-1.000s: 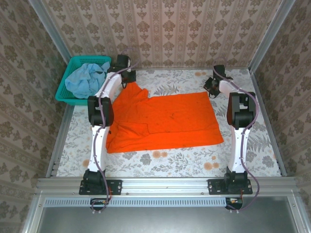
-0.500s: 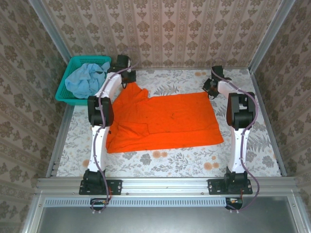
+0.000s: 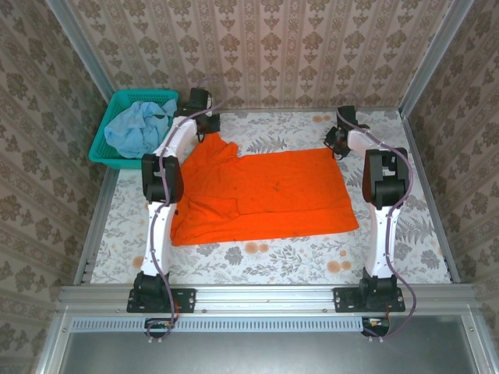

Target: Fold and stack the t-shirts

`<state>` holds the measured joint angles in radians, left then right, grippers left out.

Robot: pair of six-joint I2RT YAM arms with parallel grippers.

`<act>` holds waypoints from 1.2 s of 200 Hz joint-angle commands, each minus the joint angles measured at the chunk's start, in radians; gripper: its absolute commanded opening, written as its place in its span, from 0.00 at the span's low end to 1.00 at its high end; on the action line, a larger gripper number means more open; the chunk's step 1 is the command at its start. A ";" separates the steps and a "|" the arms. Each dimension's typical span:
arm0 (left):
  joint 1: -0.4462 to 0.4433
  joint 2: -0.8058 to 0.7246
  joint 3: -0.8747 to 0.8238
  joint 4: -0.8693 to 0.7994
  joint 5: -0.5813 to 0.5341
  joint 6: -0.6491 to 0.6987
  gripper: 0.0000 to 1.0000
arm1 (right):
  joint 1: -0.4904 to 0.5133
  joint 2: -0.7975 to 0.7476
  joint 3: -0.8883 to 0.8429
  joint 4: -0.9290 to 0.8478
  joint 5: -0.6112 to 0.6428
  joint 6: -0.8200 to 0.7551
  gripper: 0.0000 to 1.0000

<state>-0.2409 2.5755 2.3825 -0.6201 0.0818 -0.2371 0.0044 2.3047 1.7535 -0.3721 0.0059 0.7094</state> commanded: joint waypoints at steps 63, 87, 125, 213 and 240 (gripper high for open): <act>0.010 -0.072 -0.014 -0.004 0.005 0.030 0.00 | 0.028 0.009 0.006 -0.160 0.020 -0.008 0.06; 0.011 -0.080 -0.021 -0.007 0.006 0.043 0.00 | 0.026 0.007 0.017 -0.160 0.019 -0.022 0.00; 0.027 -0.112 -0.057 -0.004 0.014 0.061 0.00 | 0.026 -0.025 0.020 -0.136 0.010 -0.053 0.00; 0.018 -0.251 -0.209 0.023 0.113 0.148 0.00 | 0.024 -0.220 -0.145 -0.048 -0.030 -0.155 0.00; 0.016 -0.370 -0.371 0.069 0.111 0.186 0.00 | 0.017 -0.300 -0.250 -0.008 -0.033 -0.170 0.00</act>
<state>-0.2226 2.3299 2.1162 -0.5877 0.1665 -0.1188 0.0242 2.0884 1.5799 -0.4129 -0.0105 0.5777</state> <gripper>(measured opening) 0.041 0.062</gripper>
